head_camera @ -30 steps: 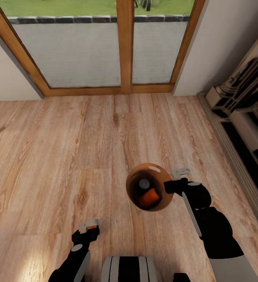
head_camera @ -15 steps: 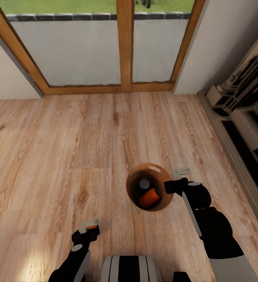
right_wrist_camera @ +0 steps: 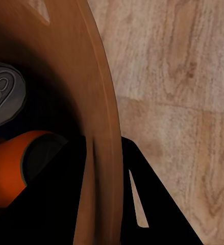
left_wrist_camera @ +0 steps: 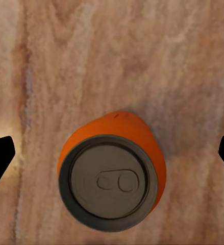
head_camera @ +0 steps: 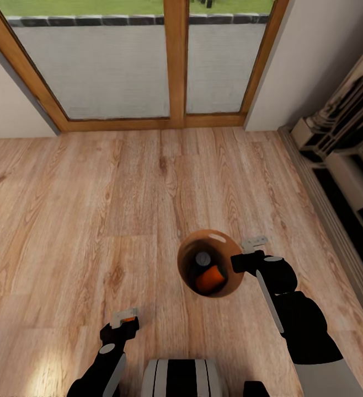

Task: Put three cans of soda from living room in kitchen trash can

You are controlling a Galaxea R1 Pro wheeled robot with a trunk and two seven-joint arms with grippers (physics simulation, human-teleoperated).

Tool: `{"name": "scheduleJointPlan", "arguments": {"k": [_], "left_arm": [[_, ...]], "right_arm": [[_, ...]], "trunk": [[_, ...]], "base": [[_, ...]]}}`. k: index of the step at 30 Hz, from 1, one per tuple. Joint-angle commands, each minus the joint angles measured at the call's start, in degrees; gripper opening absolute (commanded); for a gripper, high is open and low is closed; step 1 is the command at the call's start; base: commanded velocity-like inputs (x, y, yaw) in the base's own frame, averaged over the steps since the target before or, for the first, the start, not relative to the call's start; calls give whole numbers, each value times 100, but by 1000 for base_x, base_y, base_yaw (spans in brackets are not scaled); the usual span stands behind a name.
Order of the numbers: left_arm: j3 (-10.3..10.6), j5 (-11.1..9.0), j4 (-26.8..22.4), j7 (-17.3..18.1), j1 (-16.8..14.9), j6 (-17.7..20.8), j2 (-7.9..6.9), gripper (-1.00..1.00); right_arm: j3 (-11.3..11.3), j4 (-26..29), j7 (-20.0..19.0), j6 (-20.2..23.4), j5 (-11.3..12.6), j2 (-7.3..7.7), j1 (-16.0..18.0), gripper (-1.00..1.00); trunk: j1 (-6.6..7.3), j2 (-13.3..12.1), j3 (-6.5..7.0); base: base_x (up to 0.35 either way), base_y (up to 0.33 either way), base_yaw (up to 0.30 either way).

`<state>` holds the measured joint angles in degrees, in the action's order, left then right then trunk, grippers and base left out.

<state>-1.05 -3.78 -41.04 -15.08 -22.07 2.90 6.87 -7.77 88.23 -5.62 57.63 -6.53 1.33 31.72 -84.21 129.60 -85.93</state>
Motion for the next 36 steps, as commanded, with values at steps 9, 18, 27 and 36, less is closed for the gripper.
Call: {"name": "scheduleJointPlan", "arguments": {"k": [9, 18, 27, 36], "left_arm": [[0, 0, 0, 2, -1, 0, -2, 100], [0, 0, 8, 2, 0, 1, -2, 100], [0, 0, 9, 0, 0, 0, -2, 100], [-3, 0, 4, -3, 1, 0, -2, 100]], "right_arm": [[-5, 1, -18, 3, 108, -1, 1, -100], [-6, 1, -18, 3, 108, -1, 1, -100], [-6, 1, -18, 3, 108, -1, 1, -100], [0, 1, -18, -4, 108, 3, 41, -100]], "trunk": [[-65, 120, -54], [-153, 281, -125], [-153, 281, -125], [-153, 281, -125]], "base": [[0, 0, 0], [0, 0, 0], [-9, 0, 0], [-102, 0, 0]]}}
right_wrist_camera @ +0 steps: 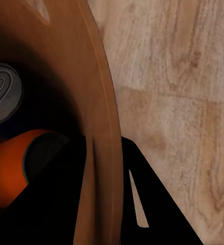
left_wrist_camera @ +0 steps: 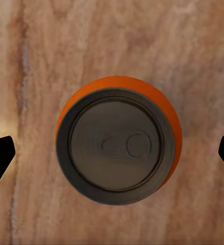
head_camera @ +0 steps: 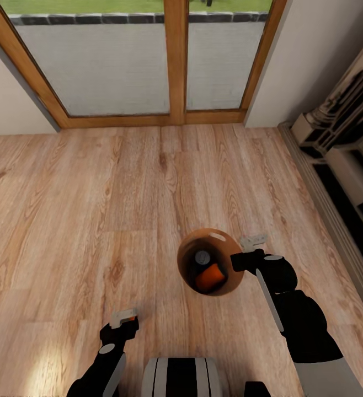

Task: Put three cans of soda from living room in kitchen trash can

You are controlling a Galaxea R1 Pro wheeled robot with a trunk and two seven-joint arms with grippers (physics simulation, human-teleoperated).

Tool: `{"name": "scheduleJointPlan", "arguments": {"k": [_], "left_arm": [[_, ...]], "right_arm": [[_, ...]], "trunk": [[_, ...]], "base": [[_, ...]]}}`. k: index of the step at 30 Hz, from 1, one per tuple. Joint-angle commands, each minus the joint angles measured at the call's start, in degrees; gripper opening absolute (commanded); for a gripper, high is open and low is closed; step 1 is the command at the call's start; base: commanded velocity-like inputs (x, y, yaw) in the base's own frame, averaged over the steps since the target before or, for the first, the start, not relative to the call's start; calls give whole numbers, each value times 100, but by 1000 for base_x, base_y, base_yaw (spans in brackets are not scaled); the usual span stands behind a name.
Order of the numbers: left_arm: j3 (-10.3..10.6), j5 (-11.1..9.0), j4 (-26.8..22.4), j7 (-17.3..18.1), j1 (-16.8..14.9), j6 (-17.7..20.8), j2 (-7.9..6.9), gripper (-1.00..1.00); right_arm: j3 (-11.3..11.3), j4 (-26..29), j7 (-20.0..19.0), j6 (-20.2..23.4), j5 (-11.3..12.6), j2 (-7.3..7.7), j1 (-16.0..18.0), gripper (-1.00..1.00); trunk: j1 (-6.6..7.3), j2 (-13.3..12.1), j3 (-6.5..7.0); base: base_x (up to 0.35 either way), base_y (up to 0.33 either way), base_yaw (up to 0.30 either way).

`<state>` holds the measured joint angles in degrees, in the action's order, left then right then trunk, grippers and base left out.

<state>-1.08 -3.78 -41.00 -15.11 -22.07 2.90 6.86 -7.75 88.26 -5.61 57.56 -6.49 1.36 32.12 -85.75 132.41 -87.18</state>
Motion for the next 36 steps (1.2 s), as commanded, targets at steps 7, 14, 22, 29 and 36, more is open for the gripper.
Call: {"name": "scheduleJointPlan", "arguments": {"k": [7, 14, 22, 29, 36], "left_arm": [[-5, 0, -4, -1, 0, 0, 0, 100], [-6, 0, -4, 1, 0, 0, 0, 100], [-6, 0, 3, 6, 0, 0, -1, 100], [-6, 0, -2, 3, 0, 0, 0, 100], [-6, 0, 4, 3, 0, 0, -1, 100]], "right_arm": [[-6, -2, -19, 1, 104, 1, 181, -100], [-7, -2, -19, 1, 104, 2, 205, -100], [-15, -2, -19, 1, 104, 0, 207, -100], [-16, -1, -19, 1, 104, -3, 207, -100], [-17, -1, -19, 1, 104, -4, 207, -100]], "trunk": [[0, 0, 0], [0, 0, 0], [0, 0, 0], [0, 0, 0], [0, 0, 0]], "base": [[-9, 0, 0], [0, 0, 0], [31, 0, 0], [79, 0, 0], [9, 0, 0]]}}
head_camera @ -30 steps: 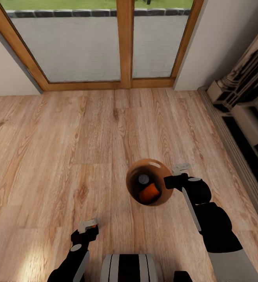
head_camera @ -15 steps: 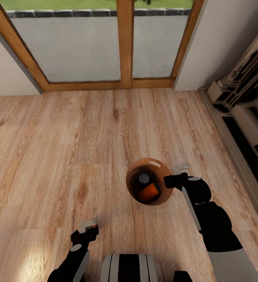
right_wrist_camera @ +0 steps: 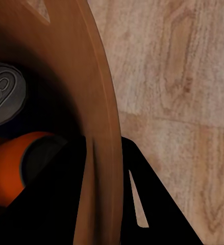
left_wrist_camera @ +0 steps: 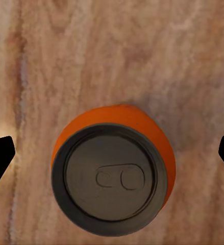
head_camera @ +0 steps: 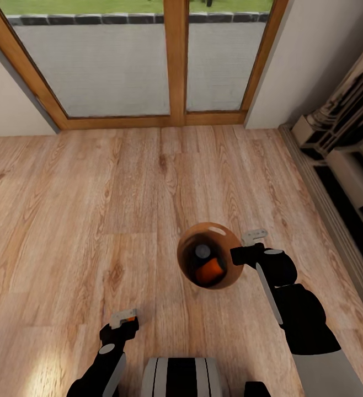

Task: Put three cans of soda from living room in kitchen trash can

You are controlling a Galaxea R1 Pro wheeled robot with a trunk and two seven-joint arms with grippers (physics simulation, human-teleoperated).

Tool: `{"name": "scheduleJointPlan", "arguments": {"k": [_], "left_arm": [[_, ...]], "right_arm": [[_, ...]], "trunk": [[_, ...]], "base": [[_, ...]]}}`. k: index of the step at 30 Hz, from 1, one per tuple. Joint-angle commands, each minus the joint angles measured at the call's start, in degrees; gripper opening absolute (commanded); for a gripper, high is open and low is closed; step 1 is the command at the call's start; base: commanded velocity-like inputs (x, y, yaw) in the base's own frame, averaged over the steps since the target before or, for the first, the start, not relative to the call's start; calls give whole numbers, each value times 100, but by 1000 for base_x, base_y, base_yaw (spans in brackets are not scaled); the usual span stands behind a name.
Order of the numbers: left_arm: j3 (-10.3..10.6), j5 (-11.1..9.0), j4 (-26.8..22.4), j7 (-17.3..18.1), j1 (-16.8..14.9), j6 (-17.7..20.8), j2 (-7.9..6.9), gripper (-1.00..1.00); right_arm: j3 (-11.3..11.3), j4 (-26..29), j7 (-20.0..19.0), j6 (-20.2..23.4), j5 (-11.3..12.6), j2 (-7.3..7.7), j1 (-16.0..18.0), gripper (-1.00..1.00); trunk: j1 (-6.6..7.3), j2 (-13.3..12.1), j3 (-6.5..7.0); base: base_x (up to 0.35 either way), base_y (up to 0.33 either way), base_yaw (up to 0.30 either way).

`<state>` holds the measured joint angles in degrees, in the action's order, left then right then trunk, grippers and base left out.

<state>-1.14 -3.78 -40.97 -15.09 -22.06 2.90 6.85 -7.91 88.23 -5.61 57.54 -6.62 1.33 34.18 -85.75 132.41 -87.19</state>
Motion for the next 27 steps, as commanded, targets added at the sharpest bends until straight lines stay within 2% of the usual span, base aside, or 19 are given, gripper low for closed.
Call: {"name": "scheduleJointPlan", "arguments": {"k": [1, 12, 16, 24, 27], "left_arm": [[0, 0, 1, -1, 0, 0, 0, 100], [0, 0, -5, 1, 0, 0, 0, 100], [0, 0, -6, 3, 0, 0, -1, 100], [-6, 0, -1, 2, -1, 0, -45, 100], [-4, -3, 11, 1, -2, 0, -73, 100]], "right_arm": [[-3, 1, -19, 3, 117, -1, 1, -100], [-14, 1, -19, 3, 117, -1, 1, -100], [-16, 1, -19, 3, 117, -1, 1, -100], [-18, 1, -19, 3, 117, -1, 1, -100], [-18, 1, -19, 3, 117, -1, 1, -100]], "trunk": [[0, 0, 0], [0, 0, 0], [-87, 161, -71], [-87, 161, -71], [-131, 241, -107]], "base": [[2, 0, 0], [0, 0, 0], [0, 0, 0], [0, 0, 0], [0, 0, 0]]}}
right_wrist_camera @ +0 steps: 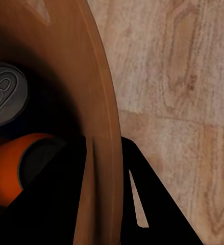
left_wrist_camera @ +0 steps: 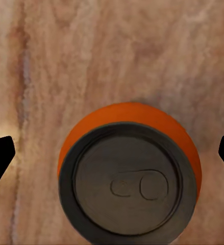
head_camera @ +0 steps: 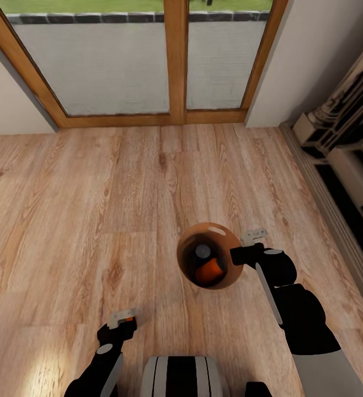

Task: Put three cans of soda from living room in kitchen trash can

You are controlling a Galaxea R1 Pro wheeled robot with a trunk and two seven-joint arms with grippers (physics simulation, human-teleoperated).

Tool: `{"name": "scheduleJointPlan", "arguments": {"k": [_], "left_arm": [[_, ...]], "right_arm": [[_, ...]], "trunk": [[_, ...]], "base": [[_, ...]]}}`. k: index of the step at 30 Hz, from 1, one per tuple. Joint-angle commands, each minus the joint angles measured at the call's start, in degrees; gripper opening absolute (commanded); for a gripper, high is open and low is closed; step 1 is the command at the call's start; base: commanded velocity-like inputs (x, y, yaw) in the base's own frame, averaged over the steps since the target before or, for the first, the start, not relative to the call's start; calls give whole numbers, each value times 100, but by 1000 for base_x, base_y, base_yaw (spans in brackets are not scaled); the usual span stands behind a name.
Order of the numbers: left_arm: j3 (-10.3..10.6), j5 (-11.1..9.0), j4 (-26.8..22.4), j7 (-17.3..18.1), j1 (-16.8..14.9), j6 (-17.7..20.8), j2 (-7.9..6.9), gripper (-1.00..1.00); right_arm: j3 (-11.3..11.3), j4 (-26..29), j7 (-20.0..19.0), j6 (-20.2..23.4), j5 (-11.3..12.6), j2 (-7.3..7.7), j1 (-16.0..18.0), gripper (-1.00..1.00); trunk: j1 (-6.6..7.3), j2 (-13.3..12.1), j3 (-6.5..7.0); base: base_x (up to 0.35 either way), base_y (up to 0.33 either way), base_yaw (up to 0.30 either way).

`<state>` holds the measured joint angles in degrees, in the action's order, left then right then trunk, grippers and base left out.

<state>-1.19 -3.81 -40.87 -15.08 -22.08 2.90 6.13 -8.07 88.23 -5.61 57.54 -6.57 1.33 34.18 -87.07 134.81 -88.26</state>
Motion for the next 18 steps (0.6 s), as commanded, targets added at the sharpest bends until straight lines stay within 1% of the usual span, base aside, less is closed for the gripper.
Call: {"name": "scheduleJointPlan", "arguments": {"k": [1, 18], "left_arm": [[1, -1, 2, 1, 0, 0, -3, 100], [4, 3, 15, -3, -4, 0, -15, 100]], "right_arm": [[-1, 1, -19, 3, 112, -1, 1, -100], [-1, 1, -19, 3, 112, -1, 1, -100]], "trunk": [[0, 0, 0], [0, 0, 0]], "base": [[0, 0, 0], [0, -4, 0]]}}
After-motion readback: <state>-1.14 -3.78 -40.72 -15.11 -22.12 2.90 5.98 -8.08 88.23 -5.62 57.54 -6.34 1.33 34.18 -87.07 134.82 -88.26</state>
